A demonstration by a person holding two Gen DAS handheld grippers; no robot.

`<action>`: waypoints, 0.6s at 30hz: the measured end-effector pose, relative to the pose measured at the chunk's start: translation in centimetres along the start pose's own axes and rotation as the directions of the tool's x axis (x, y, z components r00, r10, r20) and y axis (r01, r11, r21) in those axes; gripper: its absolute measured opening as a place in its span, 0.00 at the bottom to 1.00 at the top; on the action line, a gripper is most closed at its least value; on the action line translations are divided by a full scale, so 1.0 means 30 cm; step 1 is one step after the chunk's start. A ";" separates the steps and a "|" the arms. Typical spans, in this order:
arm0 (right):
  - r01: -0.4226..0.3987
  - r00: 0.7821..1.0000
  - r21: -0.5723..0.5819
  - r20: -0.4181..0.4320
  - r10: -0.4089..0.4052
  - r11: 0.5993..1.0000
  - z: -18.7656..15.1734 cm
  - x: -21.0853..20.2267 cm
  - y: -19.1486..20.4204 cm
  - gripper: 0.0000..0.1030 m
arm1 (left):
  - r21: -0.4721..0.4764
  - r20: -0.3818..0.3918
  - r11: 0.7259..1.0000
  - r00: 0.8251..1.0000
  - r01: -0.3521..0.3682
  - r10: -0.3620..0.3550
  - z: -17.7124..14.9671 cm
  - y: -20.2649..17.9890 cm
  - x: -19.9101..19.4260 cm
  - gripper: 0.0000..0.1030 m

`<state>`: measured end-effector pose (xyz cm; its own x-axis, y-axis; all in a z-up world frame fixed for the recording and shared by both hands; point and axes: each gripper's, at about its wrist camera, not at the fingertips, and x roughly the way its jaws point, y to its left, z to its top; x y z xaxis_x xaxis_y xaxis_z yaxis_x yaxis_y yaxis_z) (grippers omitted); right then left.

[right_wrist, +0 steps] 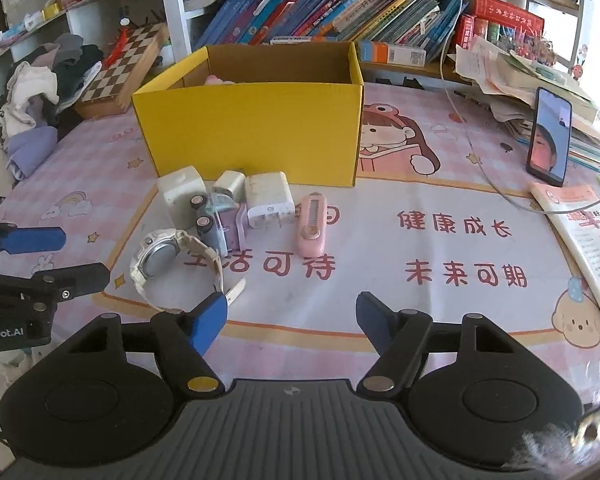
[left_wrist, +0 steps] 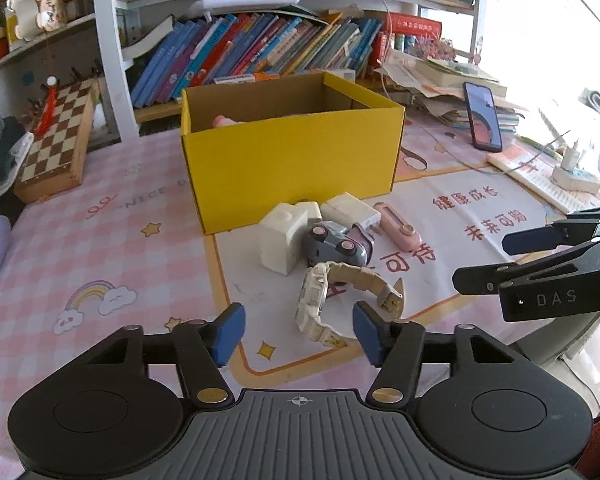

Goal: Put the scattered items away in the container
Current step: 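Lower the left tool onto the beige watch and close on its band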

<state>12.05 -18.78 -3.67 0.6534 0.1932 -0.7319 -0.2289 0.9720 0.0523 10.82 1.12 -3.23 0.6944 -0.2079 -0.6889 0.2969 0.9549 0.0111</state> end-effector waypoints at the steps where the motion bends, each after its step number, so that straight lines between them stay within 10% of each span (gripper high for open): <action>1: 0.000 1.000 -0.003 -0.001 0.000 1.000 0.003 0.003 0.001 0.67 | -0.001 -0.002 1.000 1.000 0.001 -0.001 0.003 0.000 0.006 0.56; 18: 0.002 0.999 -0.017 -0.038 -0.003 1.000 0.044 0.059 -0.022 0.57 | 0.032 -0.035 0.999 0.999 0.023 -0.022 0.033 -0.006 0.110 0.48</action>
<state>14.29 -18.89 -4.10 0.6263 0.1851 -0.7573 -0.2396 0.9701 0.0389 13.71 0.06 -4.81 0.6644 -0.2213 -0.7139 0.3334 0.9426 0.0181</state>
